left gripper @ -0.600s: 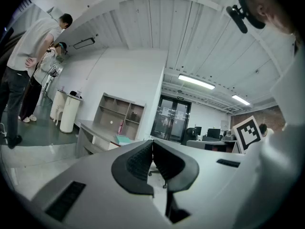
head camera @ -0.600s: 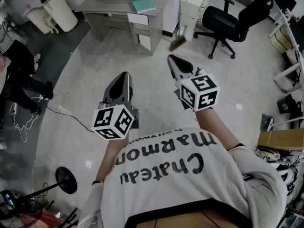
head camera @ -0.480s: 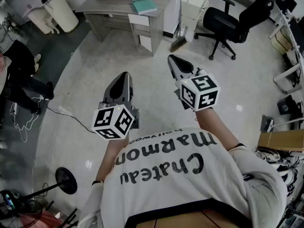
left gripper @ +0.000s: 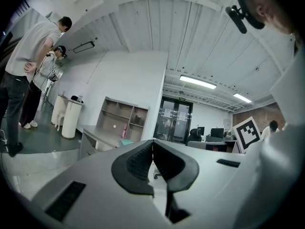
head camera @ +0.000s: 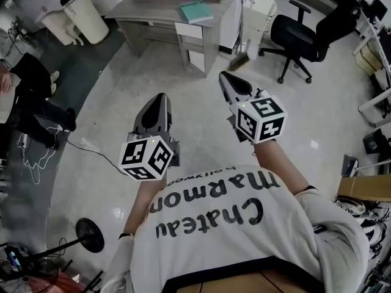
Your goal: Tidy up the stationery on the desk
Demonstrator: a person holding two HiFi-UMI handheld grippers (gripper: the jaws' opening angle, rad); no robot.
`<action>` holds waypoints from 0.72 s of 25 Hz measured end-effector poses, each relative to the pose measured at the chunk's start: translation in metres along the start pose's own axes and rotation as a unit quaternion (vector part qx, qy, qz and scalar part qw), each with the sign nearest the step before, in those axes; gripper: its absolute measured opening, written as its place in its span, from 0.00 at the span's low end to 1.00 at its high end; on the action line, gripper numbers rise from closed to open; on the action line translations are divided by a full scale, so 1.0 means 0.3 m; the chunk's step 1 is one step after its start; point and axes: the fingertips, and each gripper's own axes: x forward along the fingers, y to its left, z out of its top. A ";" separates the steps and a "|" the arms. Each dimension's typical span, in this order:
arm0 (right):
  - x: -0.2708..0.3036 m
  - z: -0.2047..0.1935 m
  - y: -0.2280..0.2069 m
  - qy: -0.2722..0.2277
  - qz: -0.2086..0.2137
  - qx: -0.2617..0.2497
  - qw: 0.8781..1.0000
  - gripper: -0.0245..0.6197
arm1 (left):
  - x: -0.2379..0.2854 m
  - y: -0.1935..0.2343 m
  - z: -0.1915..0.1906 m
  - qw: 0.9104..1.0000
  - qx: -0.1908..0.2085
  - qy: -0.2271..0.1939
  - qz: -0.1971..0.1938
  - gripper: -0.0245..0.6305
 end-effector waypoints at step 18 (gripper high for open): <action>0.388 0.017 -0.253 0.023 -0.002 0.003 1.000 0.05 | 0.406 0.200 0.007 1.000 -0.018 0.009 0.002 0.06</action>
